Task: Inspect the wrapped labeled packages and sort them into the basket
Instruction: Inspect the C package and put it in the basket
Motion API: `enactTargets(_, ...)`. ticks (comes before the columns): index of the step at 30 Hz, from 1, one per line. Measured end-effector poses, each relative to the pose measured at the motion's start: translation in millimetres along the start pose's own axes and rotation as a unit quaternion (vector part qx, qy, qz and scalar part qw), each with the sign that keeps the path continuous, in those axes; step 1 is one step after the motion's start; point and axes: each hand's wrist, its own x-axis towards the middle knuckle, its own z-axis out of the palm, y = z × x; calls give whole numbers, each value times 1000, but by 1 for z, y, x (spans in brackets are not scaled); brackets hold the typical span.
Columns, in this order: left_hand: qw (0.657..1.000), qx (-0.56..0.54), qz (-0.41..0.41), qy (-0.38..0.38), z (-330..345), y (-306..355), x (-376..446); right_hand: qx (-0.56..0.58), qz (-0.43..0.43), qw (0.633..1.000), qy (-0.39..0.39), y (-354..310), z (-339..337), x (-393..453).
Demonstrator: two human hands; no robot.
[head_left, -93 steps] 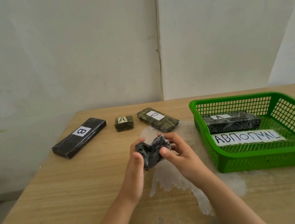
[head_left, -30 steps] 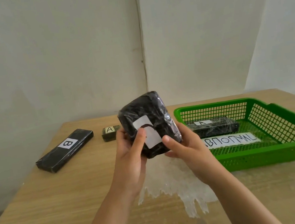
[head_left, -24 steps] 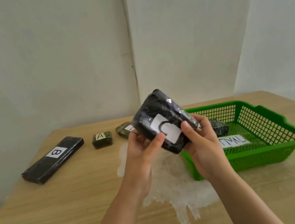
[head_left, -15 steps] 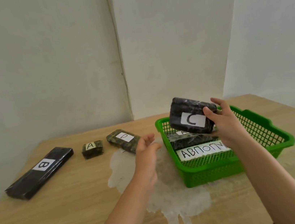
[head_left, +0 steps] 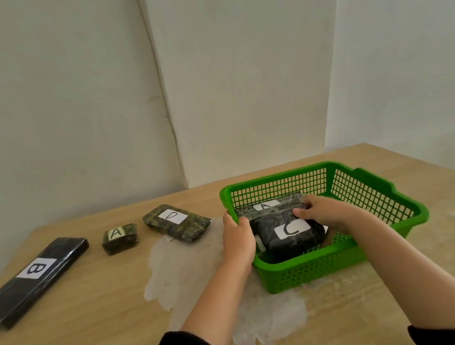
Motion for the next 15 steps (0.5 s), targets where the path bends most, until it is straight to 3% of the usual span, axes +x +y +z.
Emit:
enactTargets(8, 999, 33, 19, 26, 6, -5, 2, -212, -10, 976, -55, -6, 0, -12)
enactTargets(15, 998, 47, 12, 36, 6, -2, -2, -188, -44, 980, -41, -5, 7, -15)
